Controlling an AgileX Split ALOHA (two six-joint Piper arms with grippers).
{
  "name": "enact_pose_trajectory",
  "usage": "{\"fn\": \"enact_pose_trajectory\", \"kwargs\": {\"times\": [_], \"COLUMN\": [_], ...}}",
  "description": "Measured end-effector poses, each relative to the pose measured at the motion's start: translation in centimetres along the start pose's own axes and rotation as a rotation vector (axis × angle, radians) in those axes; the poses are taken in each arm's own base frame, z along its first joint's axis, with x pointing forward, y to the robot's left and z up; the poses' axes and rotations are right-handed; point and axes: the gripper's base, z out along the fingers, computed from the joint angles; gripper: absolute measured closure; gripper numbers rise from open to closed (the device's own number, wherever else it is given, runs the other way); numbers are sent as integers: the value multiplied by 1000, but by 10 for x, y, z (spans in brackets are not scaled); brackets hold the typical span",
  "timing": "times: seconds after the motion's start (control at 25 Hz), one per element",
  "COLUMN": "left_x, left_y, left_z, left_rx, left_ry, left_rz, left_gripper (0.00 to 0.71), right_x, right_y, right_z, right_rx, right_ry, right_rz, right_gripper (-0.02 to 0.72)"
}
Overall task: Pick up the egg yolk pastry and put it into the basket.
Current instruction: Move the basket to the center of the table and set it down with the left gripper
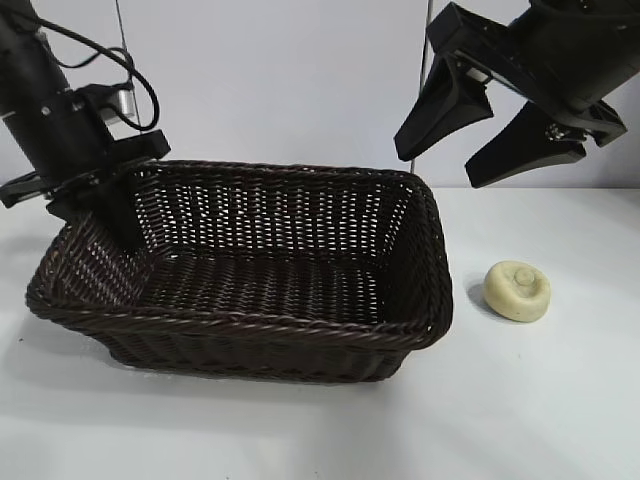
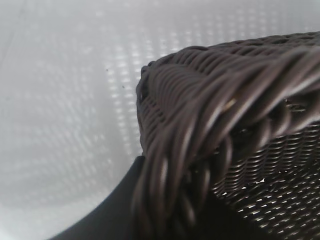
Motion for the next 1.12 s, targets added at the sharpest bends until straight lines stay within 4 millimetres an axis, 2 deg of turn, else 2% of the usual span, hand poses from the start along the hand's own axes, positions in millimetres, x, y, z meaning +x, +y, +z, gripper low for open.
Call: {"fn": "enact_pose_trajectory", "kwargs": {"times": [0.12,0.36,0.44,0.64,0.8,1.12], "left_x": [-1,-2,-2,-2,-1,12], "left_y": [4,4,4,4,-2,-20], "left_z": [10,12,13,13,-3,-67], "left_rx": [3,8,12,19,10,-92], "left_ry": [23,25,26,23,-3,-90], "left_rz": [-10,-13,-16,-20,2,89], "left_gripper": [605,592,531,282,228,218], "right_x": [0,0,0,0,0,0], "right_y": [0,0,0,0,0,0], "right_z": [0,0,0,0,0,0], "right_rx": [0,0,0,0,0,3], "right_ry": [0,0,0,0,0,2], "right_rz": [0,1,1,1,1,-3], "right_gripper": [176,176,176,176,176,176]}}
